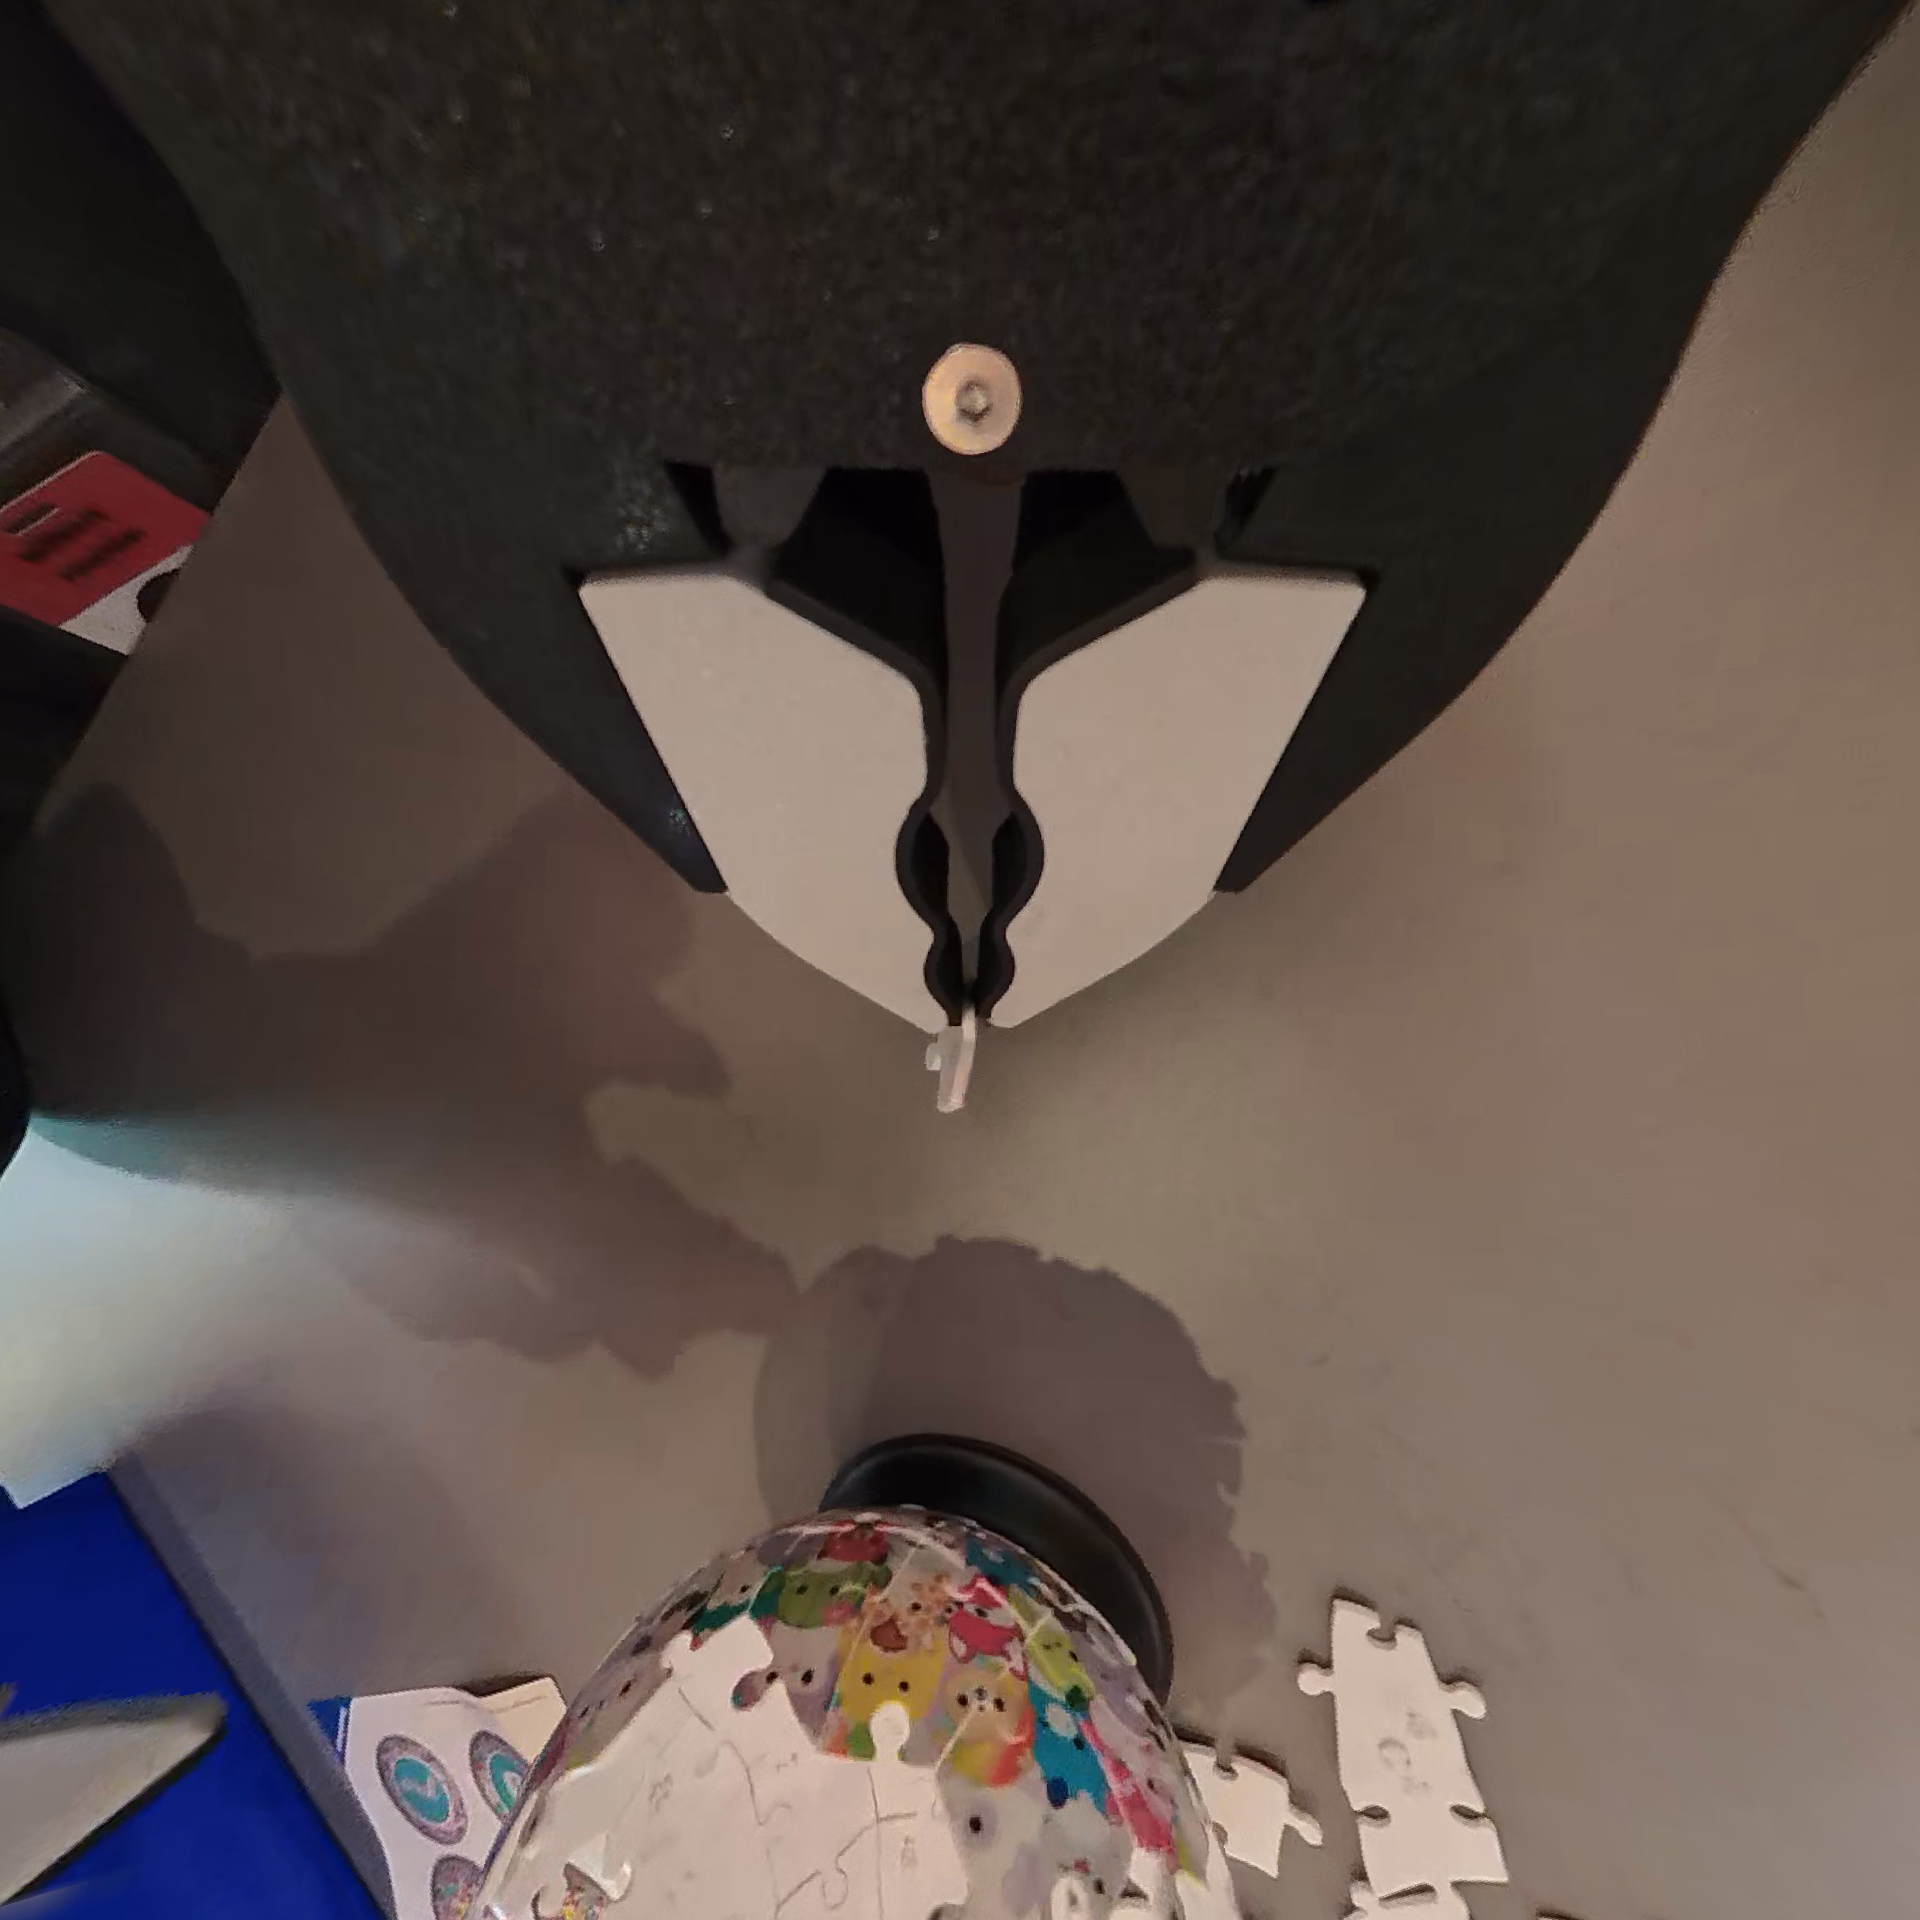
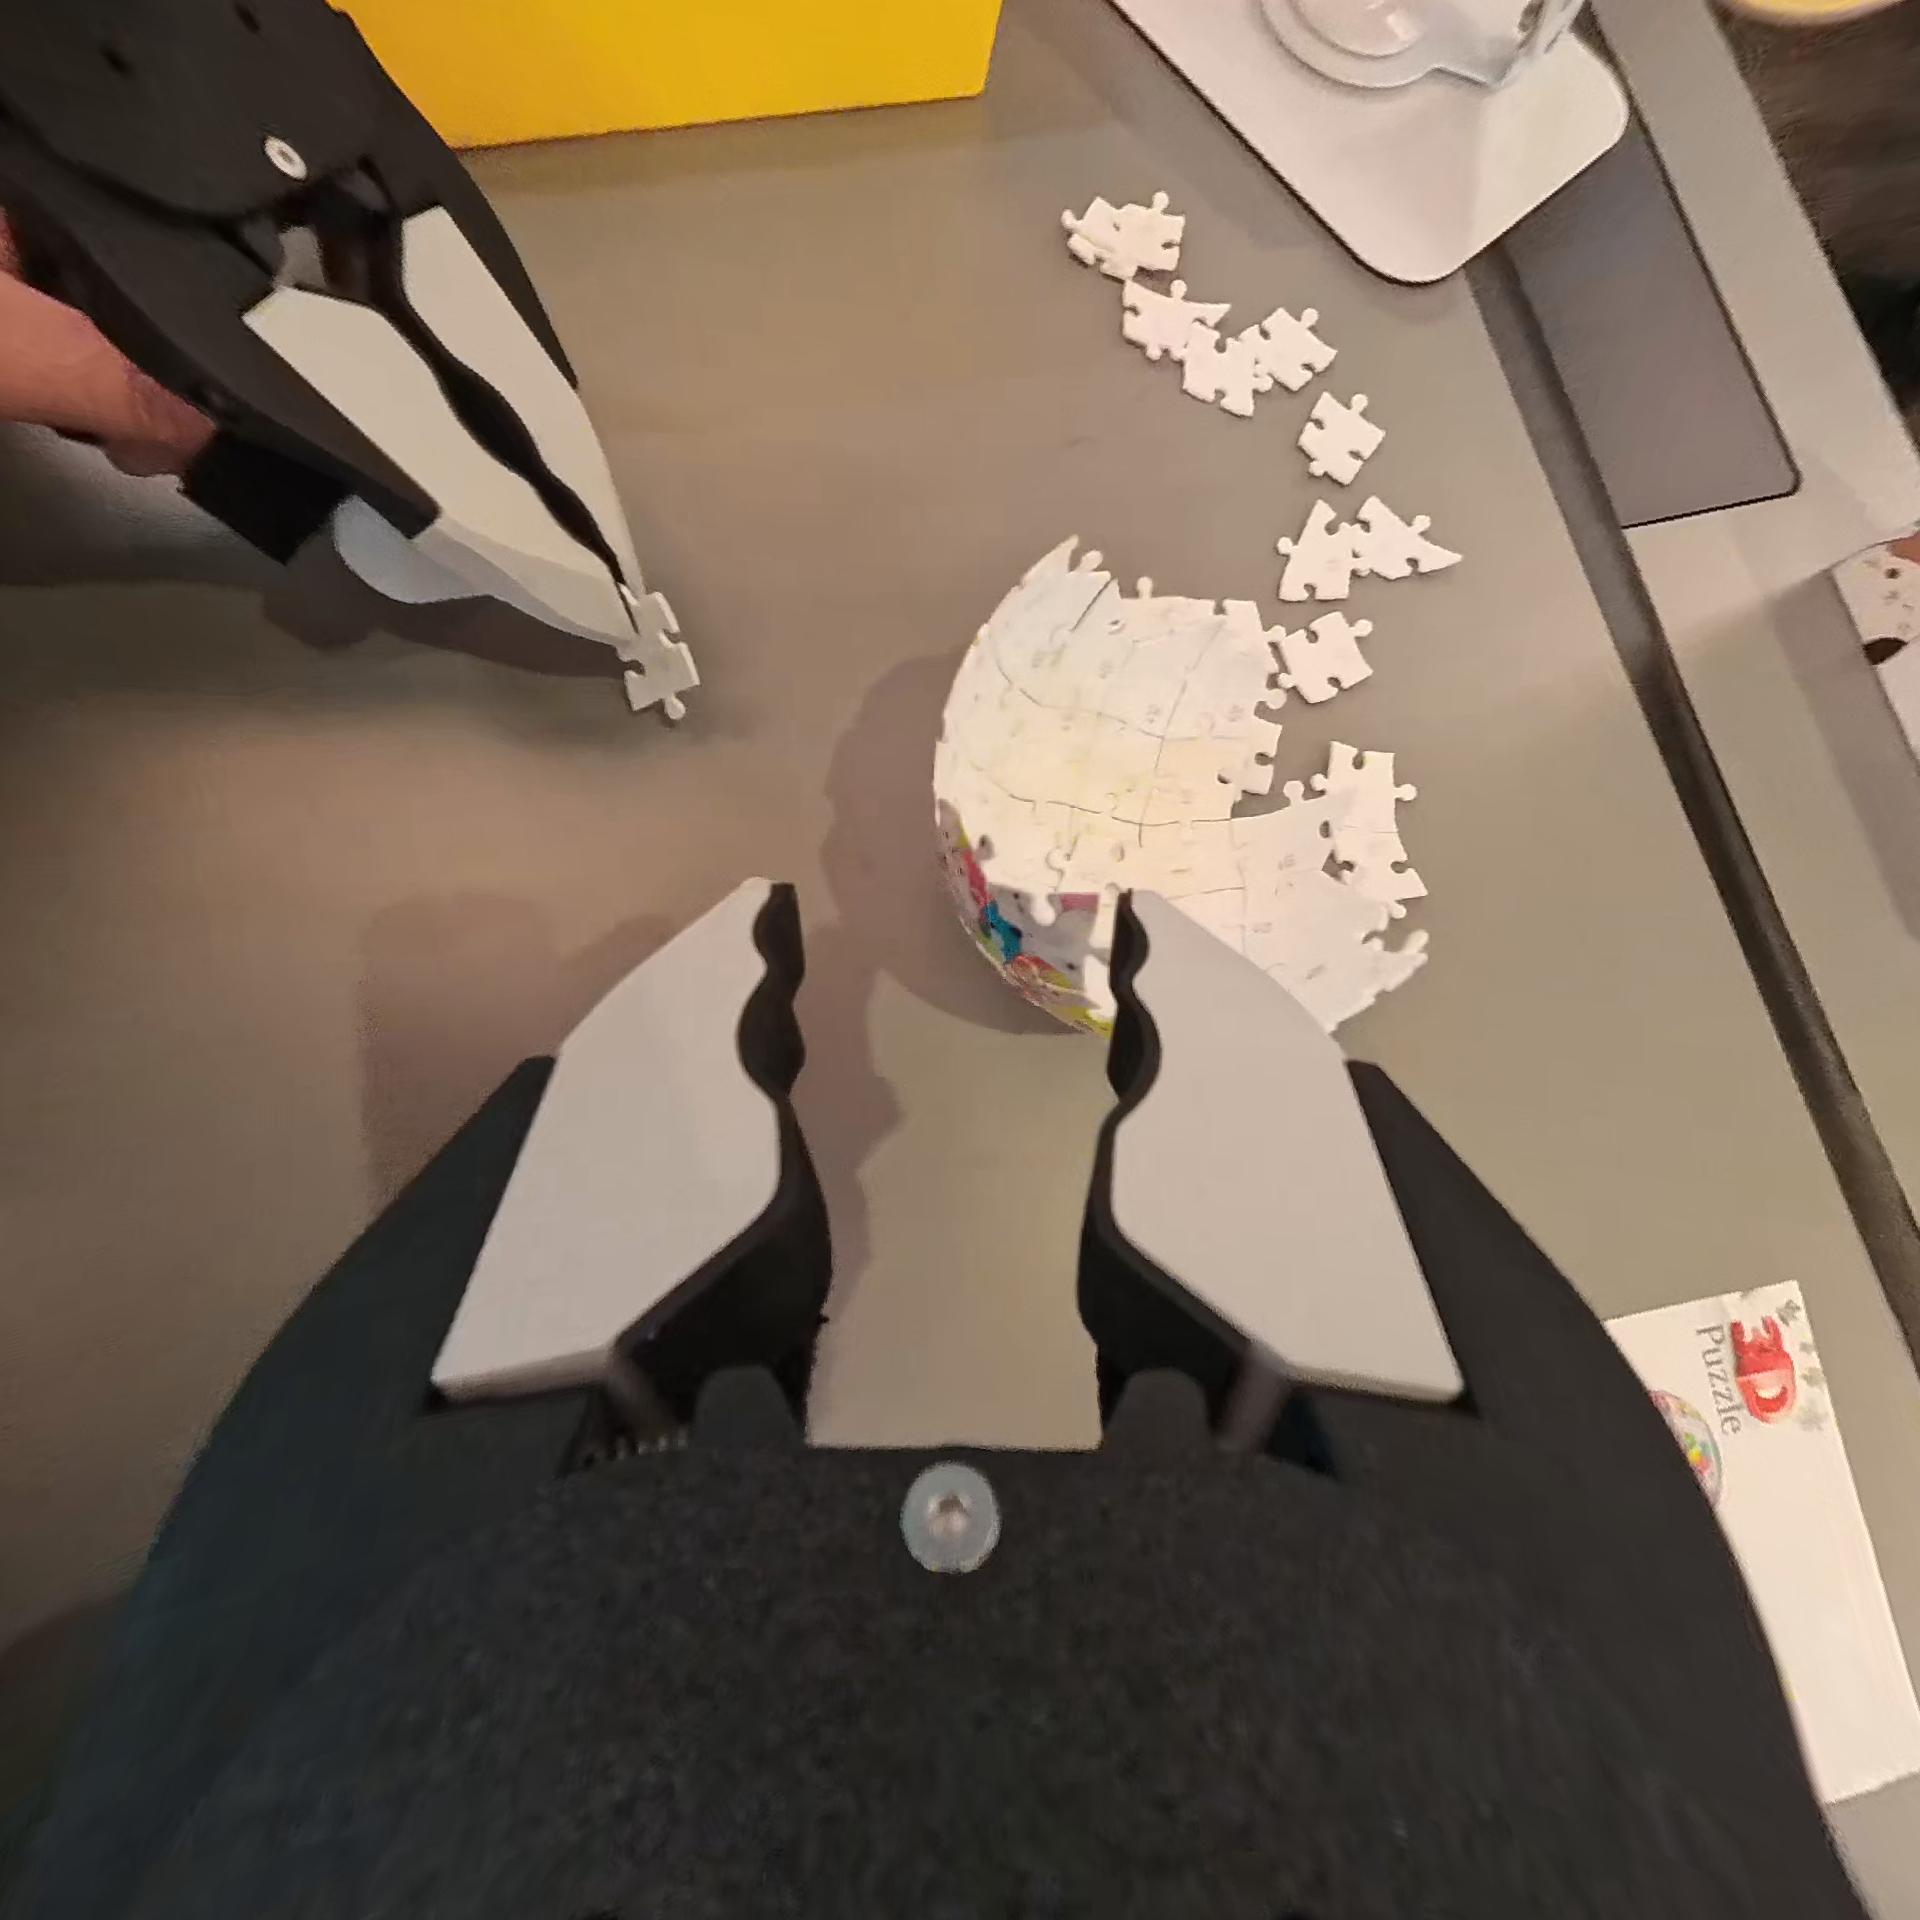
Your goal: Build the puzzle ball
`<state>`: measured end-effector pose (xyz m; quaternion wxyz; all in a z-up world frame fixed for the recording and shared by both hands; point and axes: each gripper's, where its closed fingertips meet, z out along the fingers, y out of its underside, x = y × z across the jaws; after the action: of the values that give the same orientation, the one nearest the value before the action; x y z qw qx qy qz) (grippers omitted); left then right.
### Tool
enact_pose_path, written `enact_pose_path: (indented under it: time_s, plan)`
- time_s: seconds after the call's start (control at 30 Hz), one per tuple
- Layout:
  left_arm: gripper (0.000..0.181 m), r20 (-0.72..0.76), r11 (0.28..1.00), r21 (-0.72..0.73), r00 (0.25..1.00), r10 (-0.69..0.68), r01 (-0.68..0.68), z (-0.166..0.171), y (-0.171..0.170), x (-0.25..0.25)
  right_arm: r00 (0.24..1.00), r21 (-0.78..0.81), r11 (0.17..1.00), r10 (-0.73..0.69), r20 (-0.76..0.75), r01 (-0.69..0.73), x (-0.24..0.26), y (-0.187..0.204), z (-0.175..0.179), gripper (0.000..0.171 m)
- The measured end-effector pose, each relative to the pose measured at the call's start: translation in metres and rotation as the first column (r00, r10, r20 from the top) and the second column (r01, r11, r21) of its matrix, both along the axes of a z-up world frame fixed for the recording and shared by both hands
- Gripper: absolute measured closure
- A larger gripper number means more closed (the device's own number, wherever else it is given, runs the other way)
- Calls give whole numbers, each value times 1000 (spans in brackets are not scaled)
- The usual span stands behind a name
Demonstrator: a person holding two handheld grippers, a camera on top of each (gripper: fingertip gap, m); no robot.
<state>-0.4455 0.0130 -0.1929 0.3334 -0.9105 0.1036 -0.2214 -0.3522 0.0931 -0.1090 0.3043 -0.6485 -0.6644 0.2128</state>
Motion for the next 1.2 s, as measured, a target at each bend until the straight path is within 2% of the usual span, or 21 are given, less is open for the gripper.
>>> enact_pose_path:
  time_s: [0.17,0.27,0.37,0.4,0.47,0.57,0.7,0.83,1.0,1.2]
  plan:
    - [179,-1,1000,-26,1000,-17,17,-6,-2,4,1000,68,998,-10,-2,10,3,4,0,112]
    - [179,13,999,-43,1000,-22,23,-7,-4,9,999,159,987,24,47,-32,2,35,28,118]
    - [179,-3,999,-40,1000,-25,24,-7,-3,10,988,16,992,127,90,-129,-20,53,44,116]
    - [179,-9,999,-39,1000,-24,23,-7,-3,11,977,-5,985,170,131,-171,-28,60,39,123]
    - [179,-16,999,-38,1000,-24,23,-7,-3,12,929,-62,960,281,242,-275,-36,61,14,124]
    - [179,-26,999,-36,999,-22,21,-7,-3,13,806,-136,904,423,414,-405,-33,58,-24,124]
    - [179,-26,999,-33,999,-22,22,-8,-4,12,654,-213,799,588,476,-563,-34,51,-48,128]
    - [179,-22,999,-34,1000,-18,17,-8,-4,9,513,-198,713,643,569,-673,-32,61,-65,129]
    - [178,-23,999,-37,1000,-20,19,-8,-4,8,412,-230,632,697,587,-741,-34,56,-83,133]
    - [177,-31,999,-42,999,-21,20,-11,-5,6,355,-255,585,724,591,-770,-31,56,-95,138]
